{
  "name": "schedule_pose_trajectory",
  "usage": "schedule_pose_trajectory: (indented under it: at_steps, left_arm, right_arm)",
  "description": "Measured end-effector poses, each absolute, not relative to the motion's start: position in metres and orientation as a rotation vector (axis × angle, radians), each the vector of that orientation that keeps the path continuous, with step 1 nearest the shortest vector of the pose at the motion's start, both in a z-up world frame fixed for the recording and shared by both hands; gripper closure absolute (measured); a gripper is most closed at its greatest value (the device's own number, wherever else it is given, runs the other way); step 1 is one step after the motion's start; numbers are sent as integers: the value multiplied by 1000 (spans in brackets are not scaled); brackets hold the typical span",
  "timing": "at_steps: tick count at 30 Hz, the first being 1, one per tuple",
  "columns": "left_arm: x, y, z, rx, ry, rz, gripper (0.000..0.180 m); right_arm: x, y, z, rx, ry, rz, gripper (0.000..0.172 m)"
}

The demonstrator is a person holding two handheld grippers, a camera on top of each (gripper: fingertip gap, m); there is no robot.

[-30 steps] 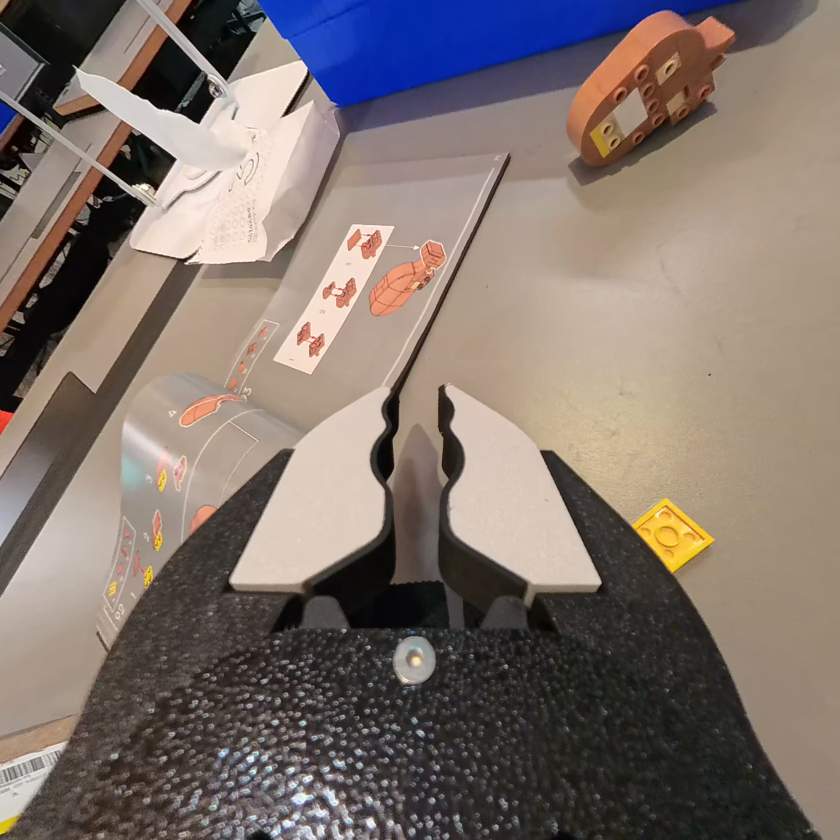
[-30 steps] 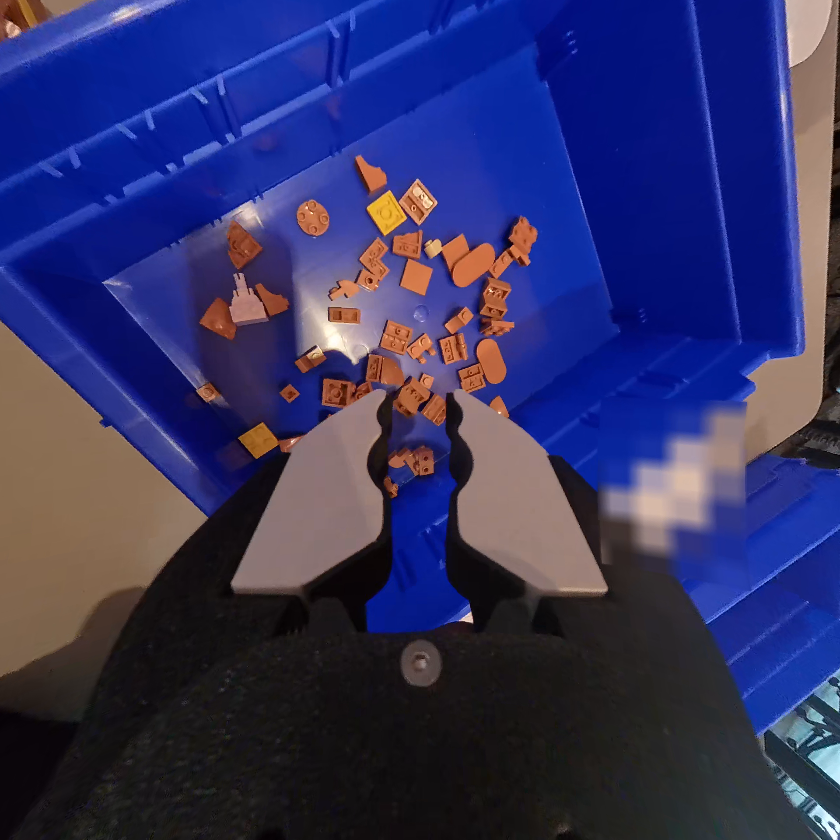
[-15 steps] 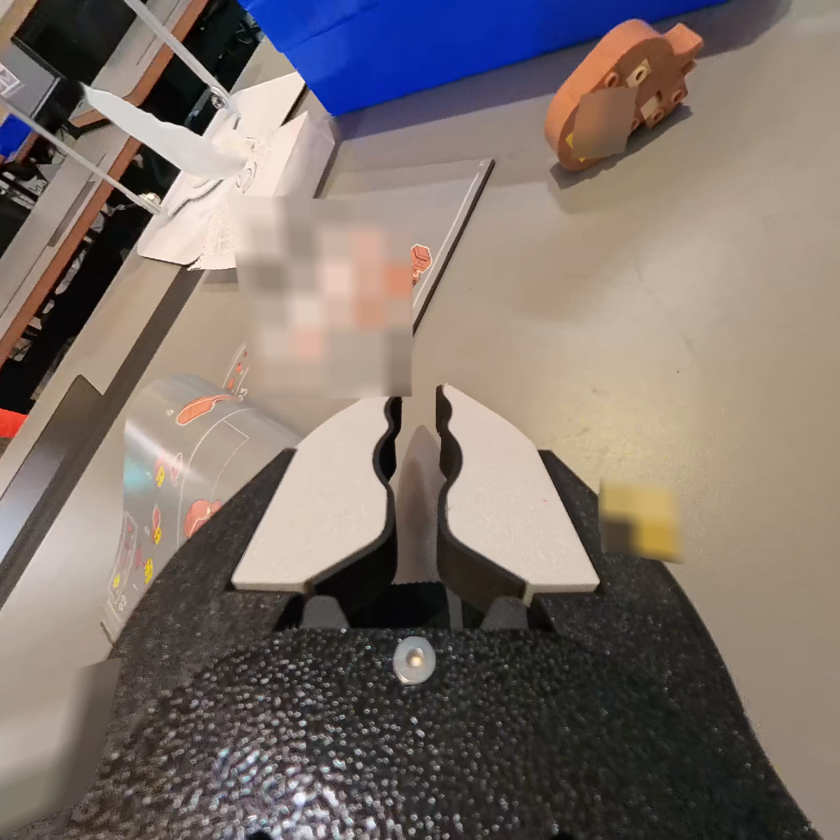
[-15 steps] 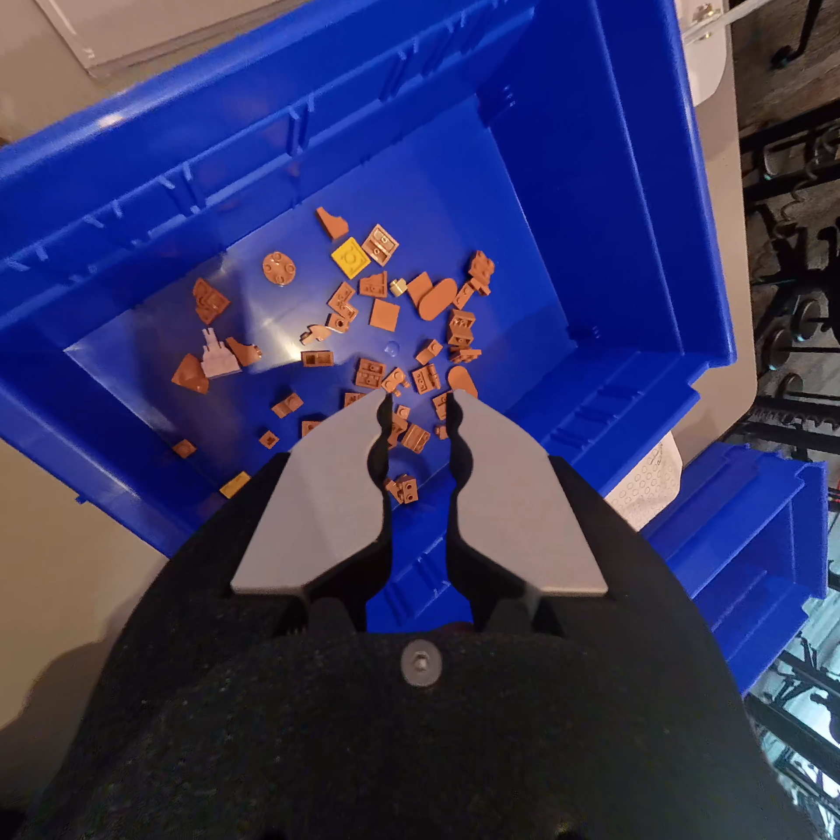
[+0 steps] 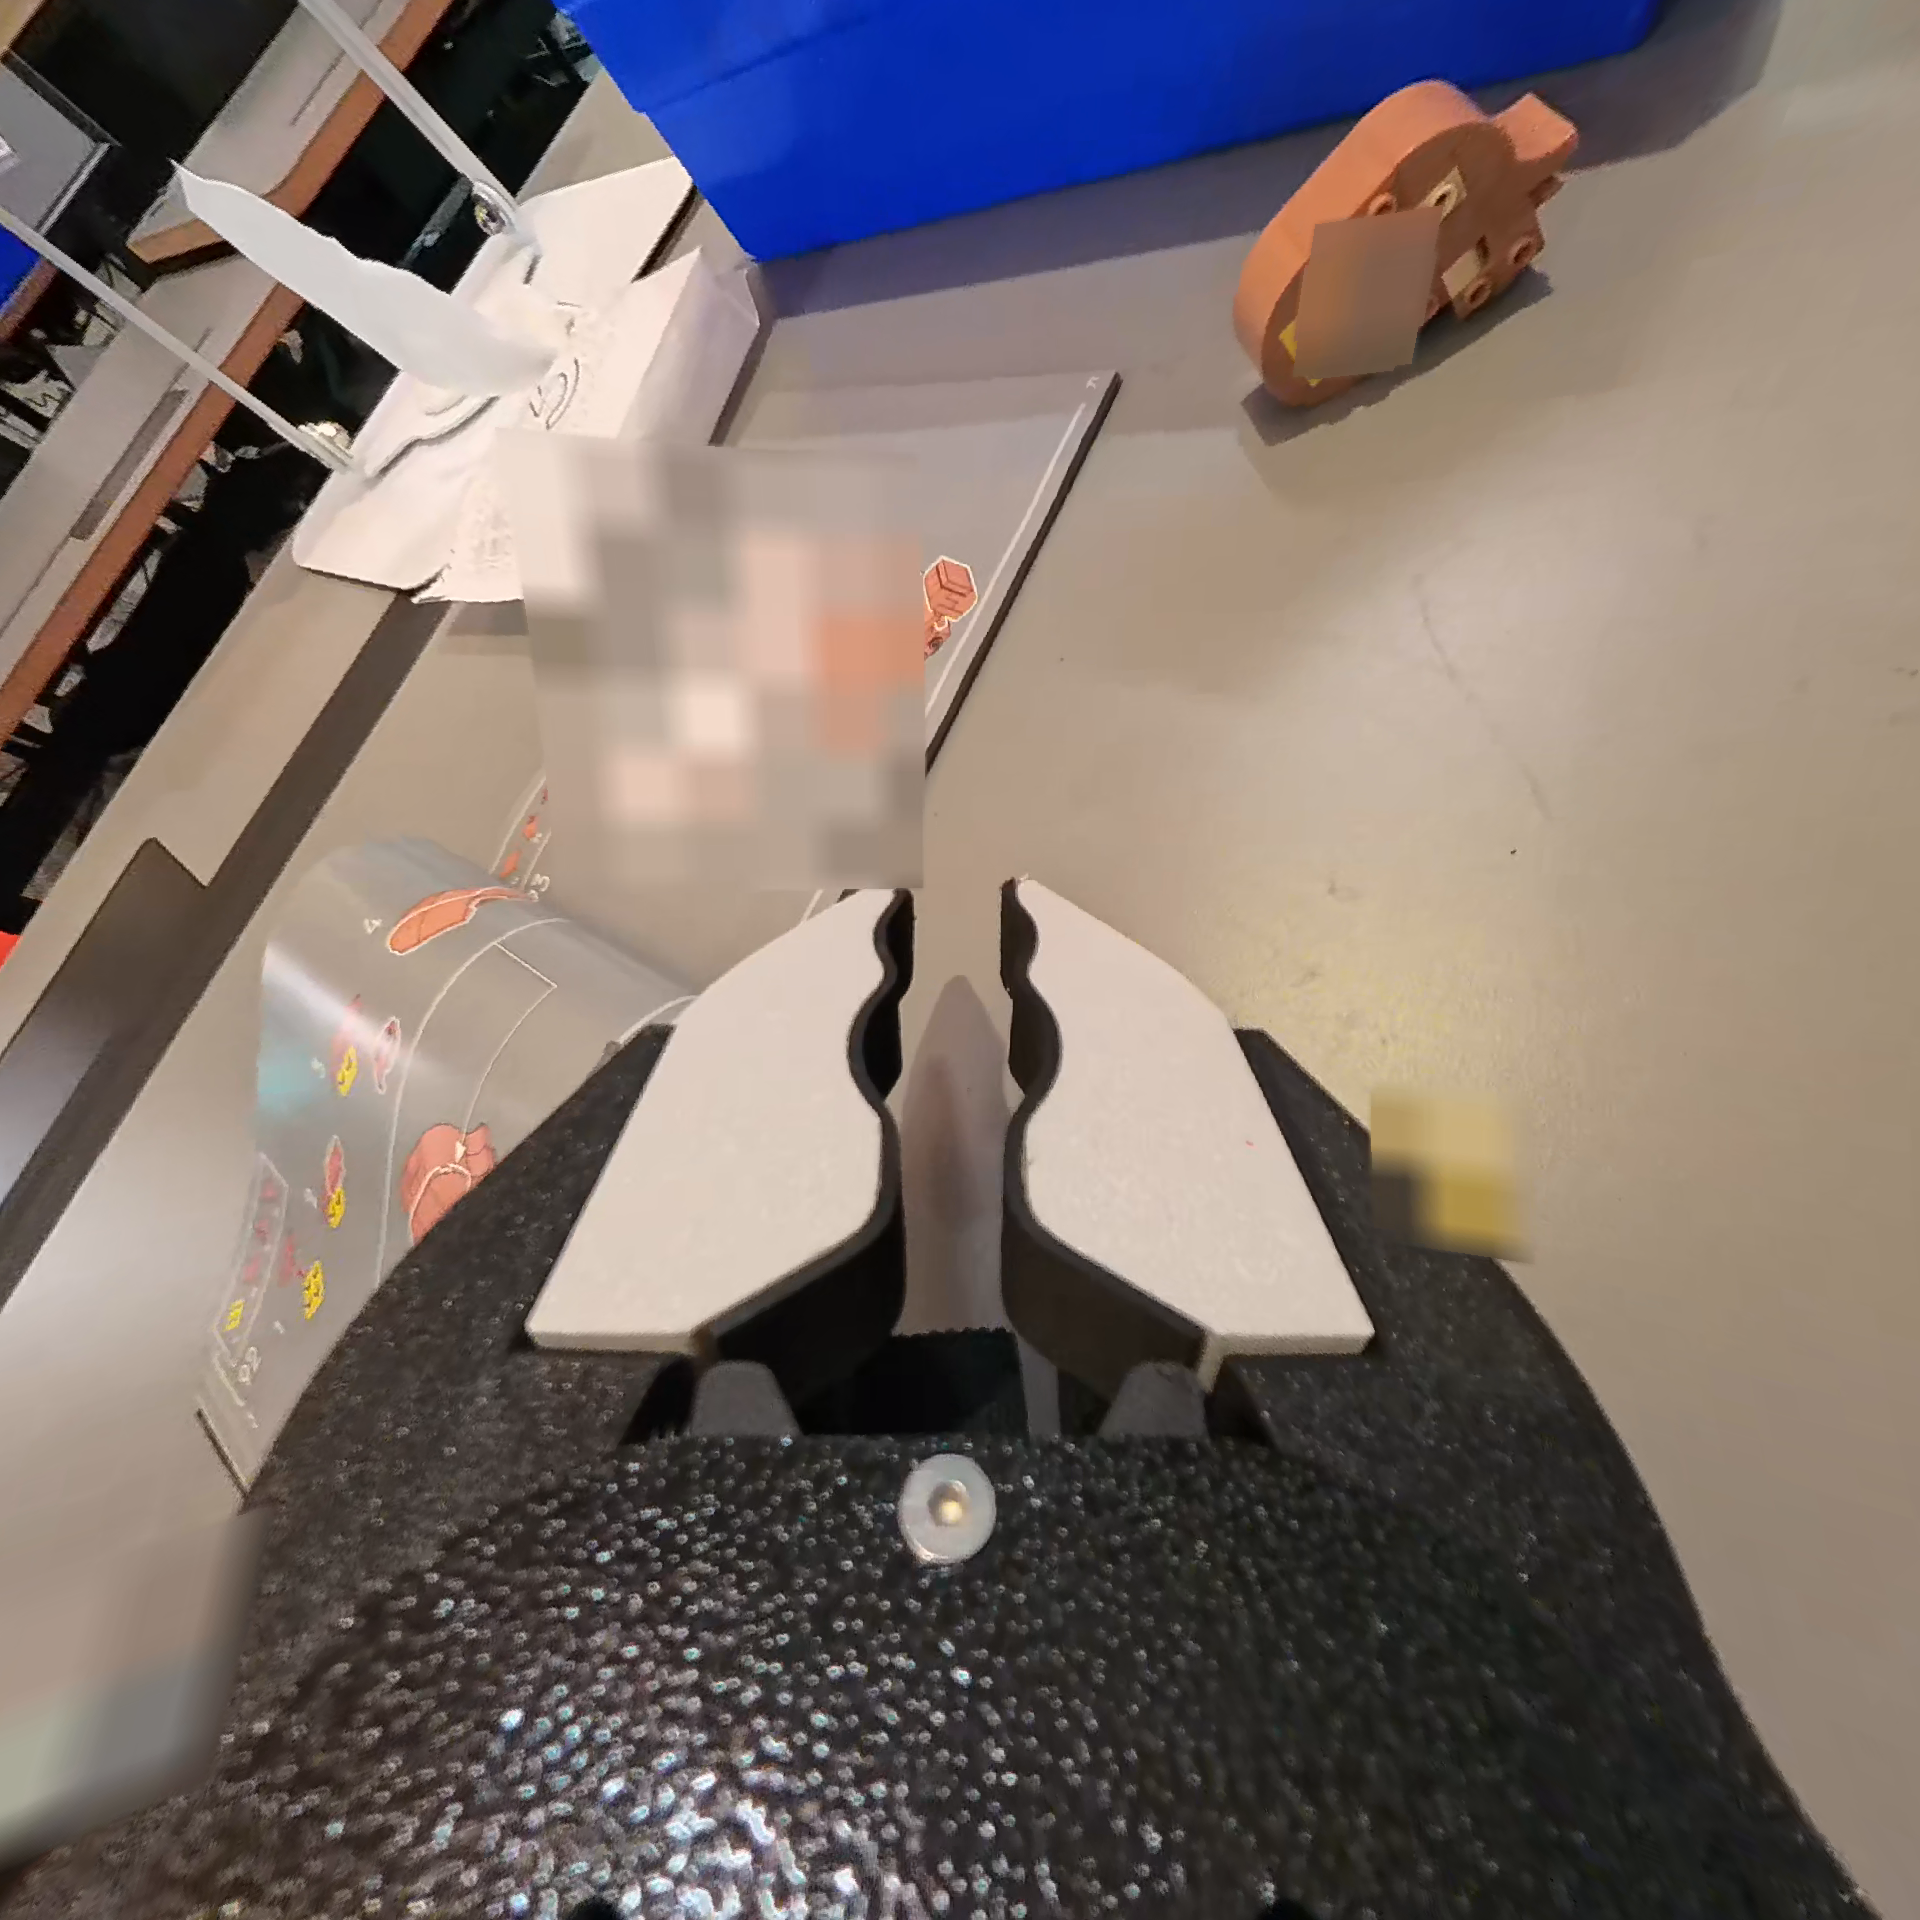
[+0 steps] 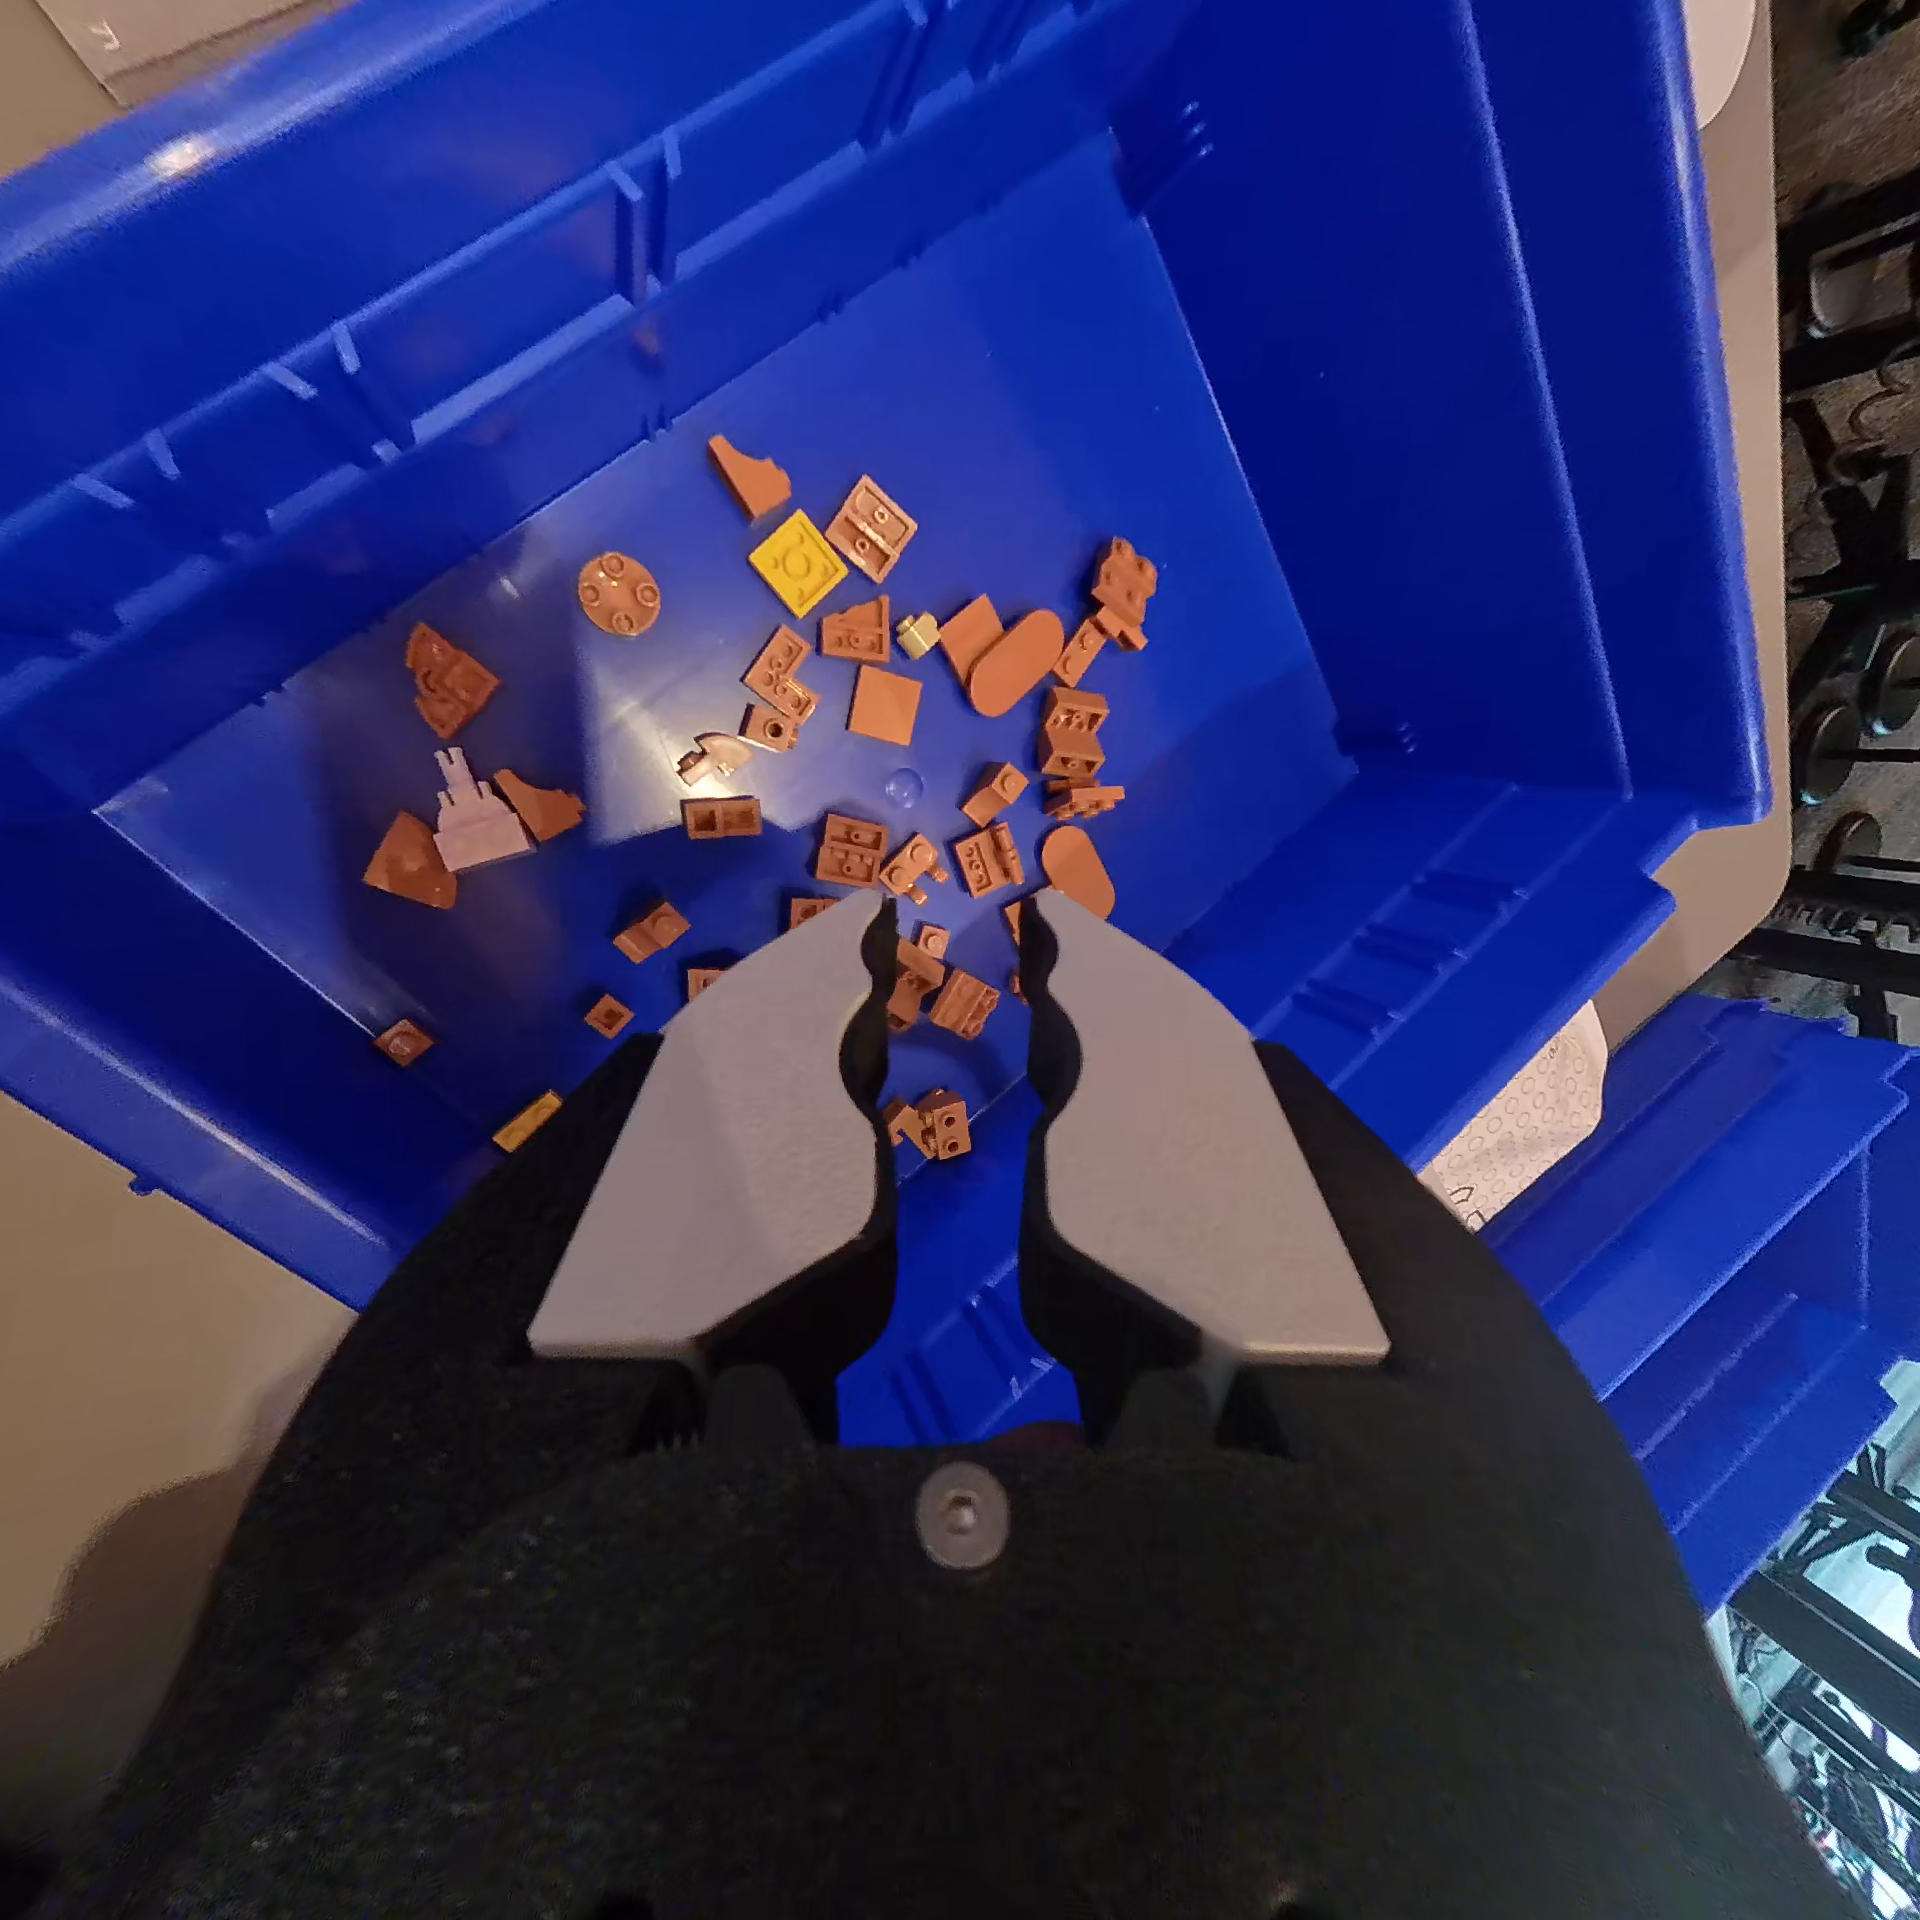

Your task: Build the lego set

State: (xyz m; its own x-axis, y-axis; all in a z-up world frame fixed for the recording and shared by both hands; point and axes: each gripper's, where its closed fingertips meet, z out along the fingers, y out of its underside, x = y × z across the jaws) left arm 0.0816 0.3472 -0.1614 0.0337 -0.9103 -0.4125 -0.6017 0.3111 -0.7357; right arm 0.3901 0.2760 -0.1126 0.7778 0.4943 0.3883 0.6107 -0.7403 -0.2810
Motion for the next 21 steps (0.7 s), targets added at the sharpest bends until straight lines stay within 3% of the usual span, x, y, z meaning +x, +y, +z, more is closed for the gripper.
schedule_pose_trajectory:
  at_steps: [21]
  left_arm:
    - [80,348,-161,-1395,1662,-423,165]
  right_arm:
    - [395,271,-106,-2574,-823,-406,149]
